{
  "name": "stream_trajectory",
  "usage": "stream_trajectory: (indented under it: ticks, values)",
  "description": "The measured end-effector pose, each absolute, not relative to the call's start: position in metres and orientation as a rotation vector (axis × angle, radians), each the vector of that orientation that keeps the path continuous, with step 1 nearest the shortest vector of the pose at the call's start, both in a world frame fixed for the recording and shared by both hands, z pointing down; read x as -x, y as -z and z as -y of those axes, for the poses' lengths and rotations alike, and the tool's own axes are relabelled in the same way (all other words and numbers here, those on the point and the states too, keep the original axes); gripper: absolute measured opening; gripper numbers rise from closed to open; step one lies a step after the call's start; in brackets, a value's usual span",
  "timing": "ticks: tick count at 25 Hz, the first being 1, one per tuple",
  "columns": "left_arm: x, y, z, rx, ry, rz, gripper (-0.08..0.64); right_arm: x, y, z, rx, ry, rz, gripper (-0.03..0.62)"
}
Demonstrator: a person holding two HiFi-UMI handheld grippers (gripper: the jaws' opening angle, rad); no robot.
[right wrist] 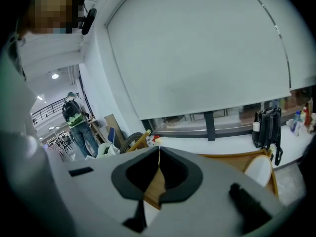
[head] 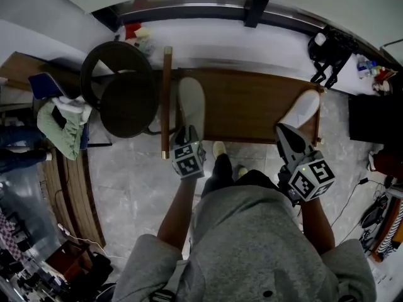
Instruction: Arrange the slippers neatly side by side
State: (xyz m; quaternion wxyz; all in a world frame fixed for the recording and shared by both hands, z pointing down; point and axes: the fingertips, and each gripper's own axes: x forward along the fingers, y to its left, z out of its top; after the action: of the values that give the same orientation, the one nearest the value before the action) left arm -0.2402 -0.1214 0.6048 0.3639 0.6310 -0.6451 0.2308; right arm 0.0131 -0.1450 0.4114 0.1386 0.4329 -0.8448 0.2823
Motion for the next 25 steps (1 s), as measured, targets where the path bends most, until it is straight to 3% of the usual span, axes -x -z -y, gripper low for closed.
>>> stream_trajectory:
  ticks: [2, 25]
  values:
    - [0.241, -0.610, 0.123, -1.611, -0.600, 1.649, 0.117, -0.011, -0.412, 0.148, -1.249, -0.811, 2.438, 0.028]
    - [0.252, -0.659, 0.124, -1.505, -0.638, 1.578, 0.149, 0.005, -0.424, 0.155, -1.218, -0.810, 2.397, 0.028]
